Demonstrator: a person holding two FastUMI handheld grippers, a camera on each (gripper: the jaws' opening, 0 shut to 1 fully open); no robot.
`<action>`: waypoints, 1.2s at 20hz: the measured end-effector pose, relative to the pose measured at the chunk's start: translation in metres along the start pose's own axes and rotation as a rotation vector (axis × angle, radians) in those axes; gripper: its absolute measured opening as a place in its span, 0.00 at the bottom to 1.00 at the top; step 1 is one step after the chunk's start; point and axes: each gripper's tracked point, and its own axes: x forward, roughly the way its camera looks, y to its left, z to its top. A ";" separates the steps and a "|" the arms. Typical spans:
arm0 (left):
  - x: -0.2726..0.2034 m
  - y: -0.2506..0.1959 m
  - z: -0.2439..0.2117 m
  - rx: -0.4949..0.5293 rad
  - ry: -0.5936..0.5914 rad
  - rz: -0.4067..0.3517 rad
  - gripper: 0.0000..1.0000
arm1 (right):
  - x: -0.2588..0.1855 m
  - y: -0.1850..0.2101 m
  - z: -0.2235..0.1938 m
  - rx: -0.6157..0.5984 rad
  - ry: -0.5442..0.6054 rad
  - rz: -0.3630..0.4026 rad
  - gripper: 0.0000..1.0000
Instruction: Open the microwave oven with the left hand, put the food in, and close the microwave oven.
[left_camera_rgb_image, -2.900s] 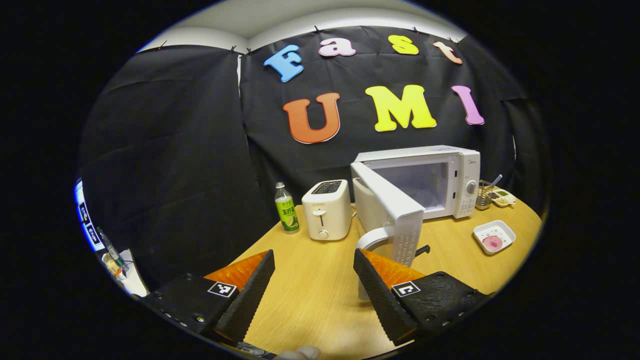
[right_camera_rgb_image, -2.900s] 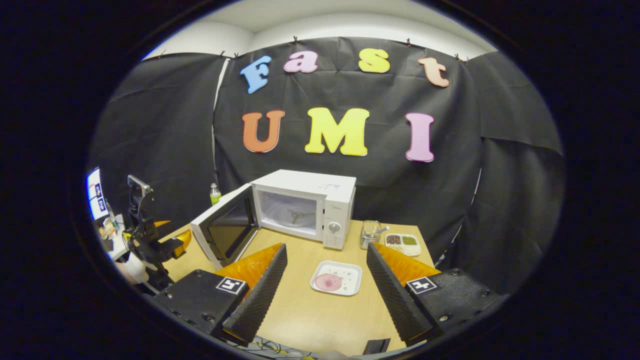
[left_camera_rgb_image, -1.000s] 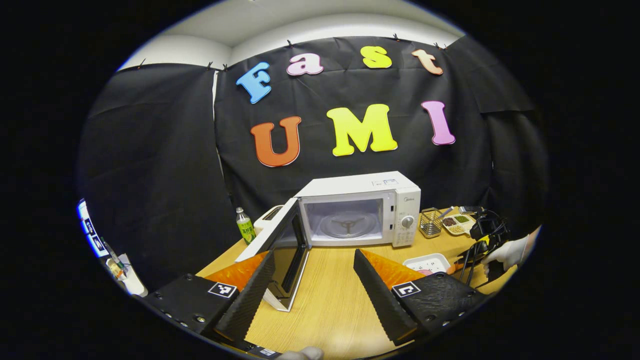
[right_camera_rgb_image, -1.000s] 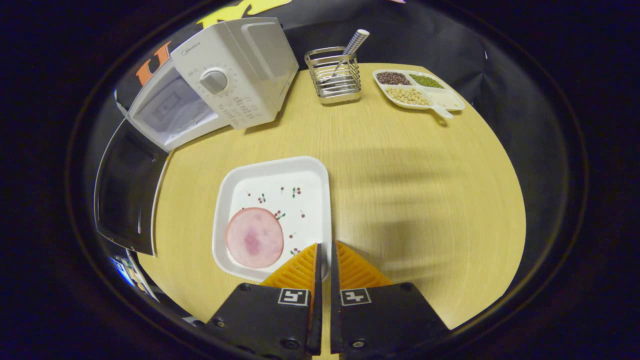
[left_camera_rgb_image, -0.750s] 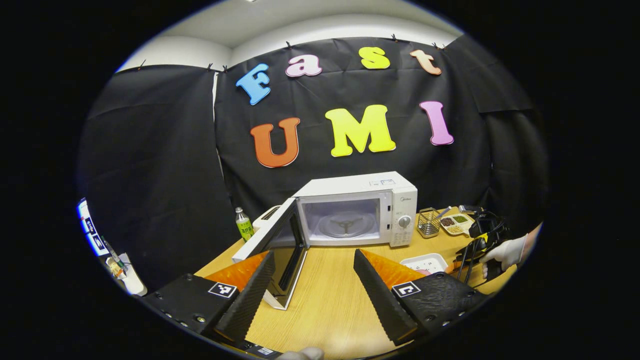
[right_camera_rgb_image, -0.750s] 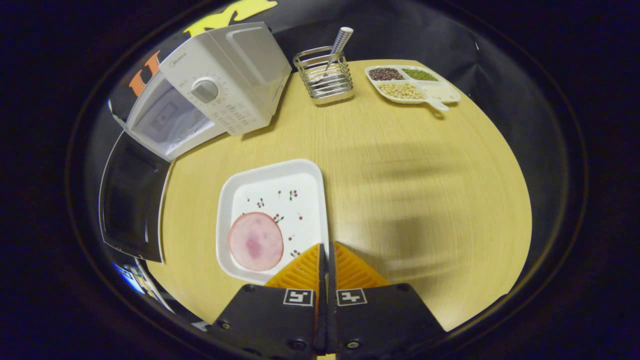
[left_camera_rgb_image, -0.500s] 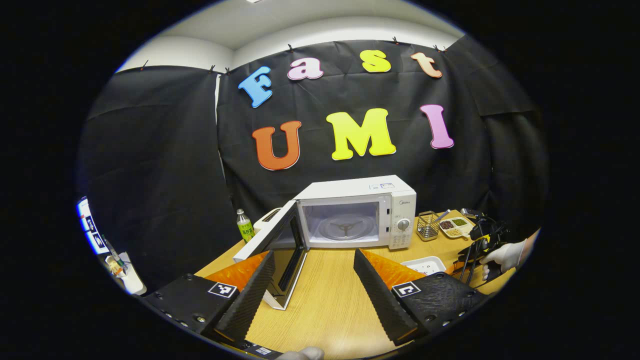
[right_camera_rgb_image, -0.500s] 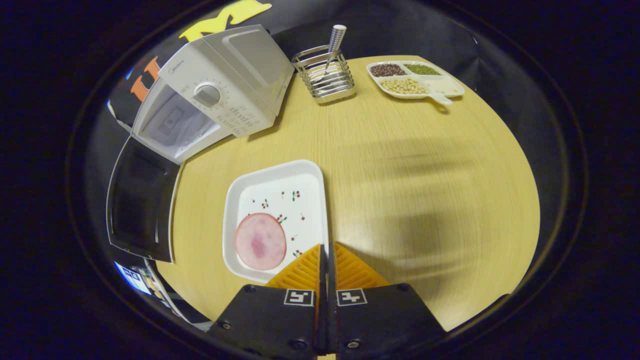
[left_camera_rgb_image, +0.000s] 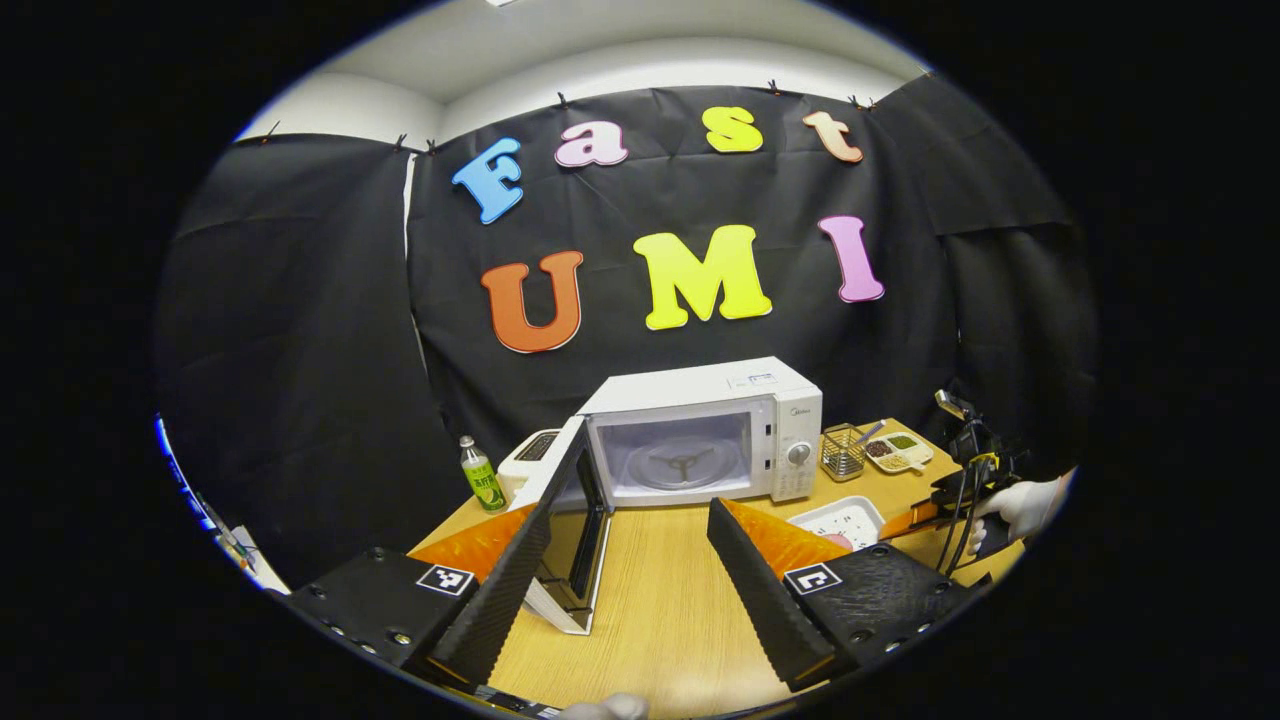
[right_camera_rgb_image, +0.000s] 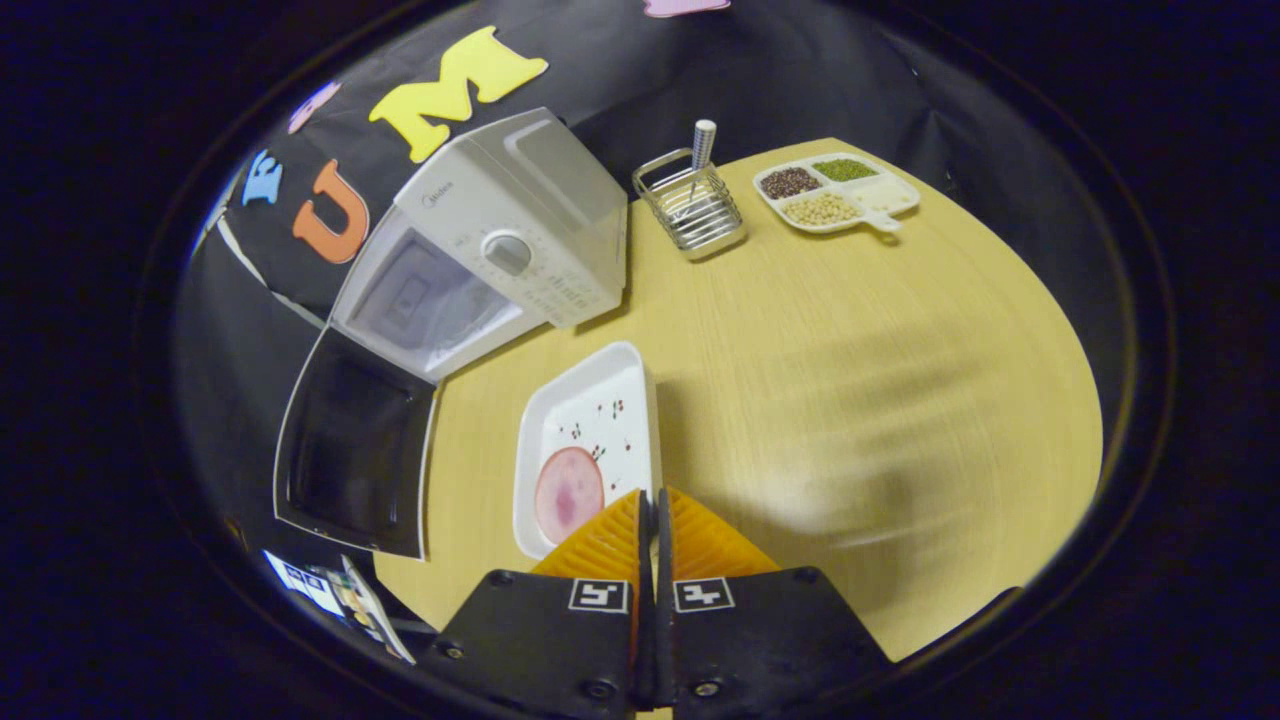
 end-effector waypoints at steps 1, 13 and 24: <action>0.001 0.003 0.002 0.005 -0.003 -0.010 0.97 | -0.005 0.012 -0.002 0.017 -0.017 0.013 0.03; 0.002 0.016 -0.015 0.033 0.032 -0.124 0.96 | 0.032 0.156 -0.005 0.360 -0.210 0.086 0.04; 0.024 0.054 -0.050 -0.002 0.094 -0.073 0.97 | 0.154 0.230 0.035 0.563 -0.409 0.019 0.04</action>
